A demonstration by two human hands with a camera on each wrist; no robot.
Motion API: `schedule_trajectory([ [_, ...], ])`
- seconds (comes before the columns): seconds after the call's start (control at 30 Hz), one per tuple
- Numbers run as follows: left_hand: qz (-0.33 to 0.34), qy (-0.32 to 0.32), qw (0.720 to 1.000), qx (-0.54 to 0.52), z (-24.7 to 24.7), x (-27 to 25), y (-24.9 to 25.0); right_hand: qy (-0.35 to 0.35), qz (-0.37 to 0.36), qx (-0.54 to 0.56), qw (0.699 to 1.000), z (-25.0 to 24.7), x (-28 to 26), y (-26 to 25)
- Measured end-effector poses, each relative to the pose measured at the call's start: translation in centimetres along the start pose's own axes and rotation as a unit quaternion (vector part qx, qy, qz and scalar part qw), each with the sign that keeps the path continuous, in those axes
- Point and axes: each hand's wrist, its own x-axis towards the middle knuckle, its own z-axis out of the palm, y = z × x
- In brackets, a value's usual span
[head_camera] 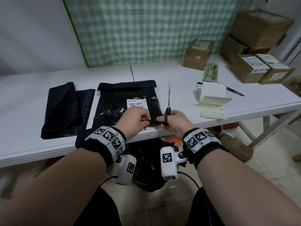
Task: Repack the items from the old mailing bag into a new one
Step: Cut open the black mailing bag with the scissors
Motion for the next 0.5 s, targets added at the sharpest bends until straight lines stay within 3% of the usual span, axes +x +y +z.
schedule_trajectory([
  [0.37, -0.018, -0.023, 0.999, 0.044, 0.9, -0.9, 0.3, 0.014, 0.016, 0.025, 0.999, -1.4, -1.1, 0.1],
  [0.5, -0.011, 0.013, 1.0, 0.007, 1.0, -0.7, 1.3, 0.011, 0.019, 0.017, 1.0, -1.6, -1.2, 0.1],
])
